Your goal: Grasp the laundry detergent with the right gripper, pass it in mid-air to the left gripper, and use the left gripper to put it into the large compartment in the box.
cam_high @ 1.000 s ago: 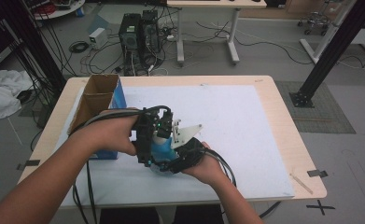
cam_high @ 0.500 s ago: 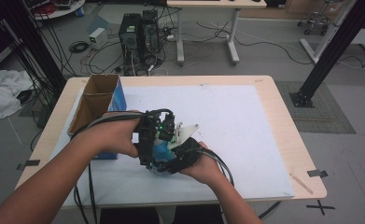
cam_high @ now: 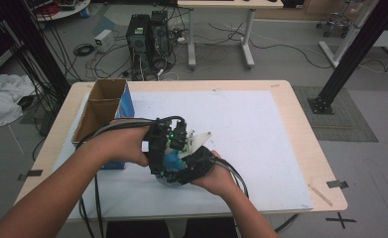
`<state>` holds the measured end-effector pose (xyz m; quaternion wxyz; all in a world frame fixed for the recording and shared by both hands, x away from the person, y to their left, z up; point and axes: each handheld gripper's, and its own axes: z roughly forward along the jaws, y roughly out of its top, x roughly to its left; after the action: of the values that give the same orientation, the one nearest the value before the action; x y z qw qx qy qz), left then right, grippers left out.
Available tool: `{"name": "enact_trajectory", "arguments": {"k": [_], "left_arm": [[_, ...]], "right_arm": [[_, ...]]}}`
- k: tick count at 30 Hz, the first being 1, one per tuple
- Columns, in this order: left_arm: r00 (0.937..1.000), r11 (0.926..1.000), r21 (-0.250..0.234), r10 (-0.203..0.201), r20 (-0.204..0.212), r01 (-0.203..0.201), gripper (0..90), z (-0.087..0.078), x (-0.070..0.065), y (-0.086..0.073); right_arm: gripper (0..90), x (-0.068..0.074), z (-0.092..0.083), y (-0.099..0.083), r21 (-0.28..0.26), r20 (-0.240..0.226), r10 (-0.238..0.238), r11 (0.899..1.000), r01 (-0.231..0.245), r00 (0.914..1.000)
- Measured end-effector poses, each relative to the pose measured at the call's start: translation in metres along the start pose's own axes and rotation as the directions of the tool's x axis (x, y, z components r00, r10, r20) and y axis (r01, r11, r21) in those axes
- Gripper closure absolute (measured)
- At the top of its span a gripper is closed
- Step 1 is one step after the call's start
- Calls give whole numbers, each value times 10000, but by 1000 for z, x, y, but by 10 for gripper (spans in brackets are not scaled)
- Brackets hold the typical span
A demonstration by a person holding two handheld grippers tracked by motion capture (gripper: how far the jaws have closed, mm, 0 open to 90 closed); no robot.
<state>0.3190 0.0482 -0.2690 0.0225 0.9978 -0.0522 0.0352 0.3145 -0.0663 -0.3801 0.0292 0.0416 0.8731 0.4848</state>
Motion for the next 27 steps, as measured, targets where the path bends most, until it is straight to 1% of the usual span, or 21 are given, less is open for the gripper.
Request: {"name": "enact_trajectory", "arguments": {"k": [5, 9, 10, 11, 13, 17, 18, 21, 23, 25, 27], "left_arm": [[10000, 10000, -16, -1, 10, 1, 164, 1, -1, 1], [10000, 9999, -90, -86, 34, 86, 165, 1, 0, 1], [10000, 9999, -92, -76, 65, 76, 173, 0, 0, 1], [9999, 9999, -86, -88, 76, 89, 203, 1, 0, 1], [9999, 9999, -96, -86, 53, 87, 208, 1, 0, 0], [10000, 10000, 23, 22, 51, -22, 230, 0, 0, 0], [10000, 10000, -12, -48, 65, 48, 243, 0, 0, 0], [10000, 10000, -53, -60, 25, 60, 247, 0, -1, 0], [10000, 9999, -115, -50, 38, 51, 253, -1, -1, 0], [10000, 10000, -52, 5, -1, -5, 259, -2, -2, 0], [10000, 10000, 3, 72, 27, -72, 294, -3, -2, 1]], "right_arm": [[463, 0, 0, 0, -15, 15, -8, 10000, 8, 10000], [463, 0, 0, 0, 6, -15, 12, 10000, -12, 10000], [463, 1, 0, 1, -35, -57, 35, 10000, -35, 10000], [463, 1, 0, 1, -79, -89, 49, 10000, -50, 9999], [463, 0, 0, 1, -94, 35, -40, 9999, 40, 10000], [464, 0, 0, 2, -66, 15, 2, 10000, -2, 10000], [464, 1, 0, 2, -58, 13, -8, 10000, 8, 10000], [464, 1, 0, 2, -48, -20, 2, 10000, -2, 10000], [465, 1, 0, 2, -48, -30, 14, 10000, -14, 10000], [465, 0, 1, 2, -41, -16, 17, 10000, -17, 10000], [465, 0, 1, 3, -31, -24, 7, 10000, -7, 10000]]}}
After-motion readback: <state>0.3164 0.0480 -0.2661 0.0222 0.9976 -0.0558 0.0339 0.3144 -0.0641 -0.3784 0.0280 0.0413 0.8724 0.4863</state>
